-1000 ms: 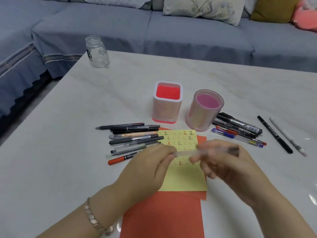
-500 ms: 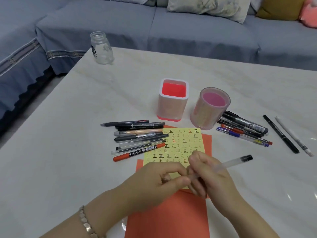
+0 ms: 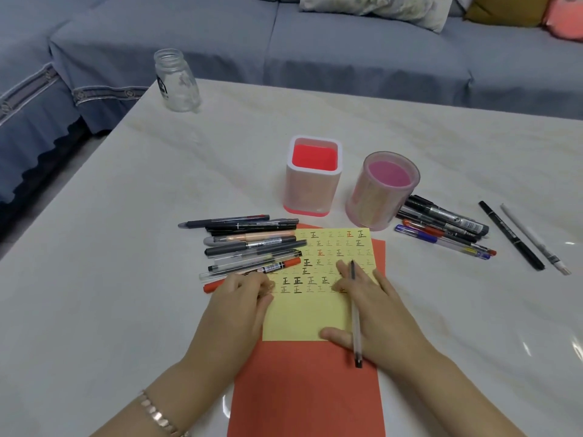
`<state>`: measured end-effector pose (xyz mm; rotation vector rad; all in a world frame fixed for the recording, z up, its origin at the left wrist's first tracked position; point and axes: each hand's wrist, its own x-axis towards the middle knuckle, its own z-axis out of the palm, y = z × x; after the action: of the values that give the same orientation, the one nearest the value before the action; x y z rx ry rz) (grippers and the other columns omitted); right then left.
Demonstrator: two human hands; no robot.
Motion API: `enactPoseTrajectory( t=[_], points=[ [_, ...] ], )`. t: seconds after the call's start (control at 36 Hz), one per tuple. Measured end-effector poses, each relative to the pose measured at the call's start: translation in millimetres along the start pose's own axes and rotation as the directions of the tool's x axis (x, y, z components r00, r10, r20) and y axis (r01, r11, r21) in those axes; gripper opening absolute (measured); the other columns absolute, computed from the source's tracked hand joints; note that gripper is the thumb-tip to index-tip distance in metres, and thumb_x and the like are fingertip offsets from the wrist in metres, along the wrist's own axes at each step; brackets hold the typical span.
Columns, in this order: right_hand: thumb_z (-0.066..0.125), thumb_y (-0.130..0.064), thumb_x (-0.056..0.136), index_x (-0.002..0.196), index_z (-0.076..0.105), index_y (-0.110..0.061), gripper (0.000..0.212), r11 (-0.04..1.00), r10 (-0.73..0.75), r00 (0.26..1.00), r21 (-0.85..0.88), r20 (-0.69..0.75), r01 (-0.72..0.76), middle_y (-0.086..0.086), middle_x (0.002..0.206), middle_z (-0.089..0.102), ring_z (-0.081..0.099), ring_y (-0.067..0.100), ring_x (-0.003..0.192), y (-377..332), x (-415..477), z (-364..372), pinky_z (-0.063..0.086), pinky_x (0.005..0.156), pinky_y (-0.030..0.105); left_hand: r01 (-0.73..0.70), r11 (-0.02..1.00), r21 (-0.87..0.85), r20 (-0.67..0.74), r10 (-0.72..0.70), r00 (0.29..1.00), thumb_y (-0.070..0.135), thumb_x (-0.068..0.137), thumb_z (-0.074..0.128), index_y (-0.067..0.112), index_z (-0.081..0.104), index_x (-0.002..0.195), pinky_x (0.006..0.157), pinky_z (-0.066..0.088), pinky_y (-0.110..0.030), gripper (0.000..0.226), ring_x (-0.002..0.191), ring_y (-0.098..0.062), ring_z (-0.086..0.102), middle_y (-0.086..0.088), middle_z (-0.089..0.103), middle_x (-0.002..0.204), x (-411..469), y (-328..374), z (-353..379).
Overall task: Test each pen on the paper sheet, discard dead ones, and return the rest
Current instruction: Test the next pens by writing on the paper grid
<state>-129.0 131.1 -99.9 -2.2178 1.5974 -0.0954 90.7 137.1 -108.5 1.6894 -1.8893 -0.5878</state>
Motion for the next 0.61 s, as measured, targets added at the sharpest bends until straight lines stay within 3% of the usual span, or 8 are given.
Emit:
enactPoseTrajectory(
  t=[0.14,0.25,0.33,0.36,0.42,0.47,0.53,0.61],
  points=[
    [0.033,-0.085,0.061,0.124,0.036,-0.036,0.080,0.998,0.056,0.998,0.012,-0.013,-0.055,-0.021,0.147,-0.003,-0.006,-0.001,0.141,20,-15,-2,-0.010,0.114,0.023,-0.129,0.986,0.106,-0.044,0.135,0.990,0.023,0.089,0.048,0.018,0.061,0.087,0.066,0.039,-0.020,0.015,0.081,-0.008,0.046,0.006,0.060,0.083,5,-12,6],
    [0.019,-0.094,0.056,0.121,0.040,-0.035,0.091,0.998,0.056,0.997,0.010,-0.046,-0.055,-0.020,0.149,0.005,-0.001,-0.005,0.140,36,-26,-4,-0.009,0.114,0.022,-0.158,0.969,0.188,-0.119,0.182,0.976,0.025,0.089,0.038,0.012,0.063,0.088,0.073,0.035,-0.026,0.028,0.081,-0.011,0.042,0.000,0.063,0.083,7,-18,7],
    [0.026,-0.092,0.058,0.118,0.043,-0.034,0.085,0.998,0.045,0.998,0.053,-0.049,-0.043,-0.021,0.147,0.013,0.005,-0.006,0.139,37,-29,-7,-0.007,0.114,0.021,-0.165,0.962,0.216,-0.148,0.199,0.969,0.020,0.087,0.038,0.009,0.065,0.092,0.071,0.035,-0.026,0.030,0.084,-0.015,0.044,-0.005,0.064,0.087,8,-19,8],
    [0.033,-0.088,0.060,0.117,0.044,-0.034,0.079,0.994,0.058,0.997,0.095,-0.051,-0.053,-0.023,0.145,0.018,0.012,-0.004,0.138,35,-29,-8,-0.003,0.114,0.020,-0.179,0.956,0.231,-0.154,0.217,0.964,0.019,0.085,0.039,0.007,0.066,0.093,0.070,0.036,-0.026,0.030,0.083,-0.017,0.045,-0.006,0.064,0.088,9,-18,9],
    [0.051,-0.071,0.066,0.110,0.048,-0.034,0.058,0.953,0.159,0.983,0.272,-0.087,-0.130,-0.026,0.133,0.038,0.037,-0.003,0.125,25,-29,-14,0.022,0.107,0.017,-0.221,0.934,0.282,-0.168,0.274,0.947,0.016,0.082,0.043,0.006,0.067,0.091,0.067,0.042,-0.032,0.028,0.083,-0.023,0.050,-0.009,0.063,0.089,9,-18,10],
    [0.063,-0.049,0.074,0.099,0.050,-0.032,0.032,0.860,0.287,0.944,0.478,-0.161,-0.179,-0.023,0.112,0.056,0.055,-0.004,0.100,17,-26,-18,0.042,0.085,0.014,-0.283,0.906,0.313,-0.158,0.344,0.926,0.013,0.081,0.050,0.006,0.068,0.090,0.067,0.045,-0.036,0.022,0.086,-0.027,0.054,-0.012,0.065,0.094,8,-17,11],
    [0.066,-0.030,0.082,0.089,0.049,-0.026,0.019,0.793,0.386,0.896,0.575,-0.219,-0.201,-0.013,0.097,0.062,0.060,0.003,0.090,14,-20,-22,0.046,0.072,0.016,-0.369,0.874,0.315,-0.095,0.416,0.904,0.016,0.082,0.053,0.009,0.069,0.093,0.077,0.041,-0.037,0.020,0.094,-0.025,0.057,-0.008,0.066,0.103,6,-15,13],
    [0.065,-0.020,0.084,0.085,0.046,-0.020,0.019,0.733,0.467,0.863,0.630,-0.194,-0.256,-0.004,0.093,0.063,0.062,0.013,0.087,14,-11,-26,0.047,0.070,0.027,-0.409,0.857,0.312,0.050,0.415,0.908,0.040,0.084,0.047,0.012,0.068,0.105,0.096,0.033,-0.037,0.041,0.112,-0.017,0.049,-0.004,0.064,0.118,2,-14,16]
  ],
)
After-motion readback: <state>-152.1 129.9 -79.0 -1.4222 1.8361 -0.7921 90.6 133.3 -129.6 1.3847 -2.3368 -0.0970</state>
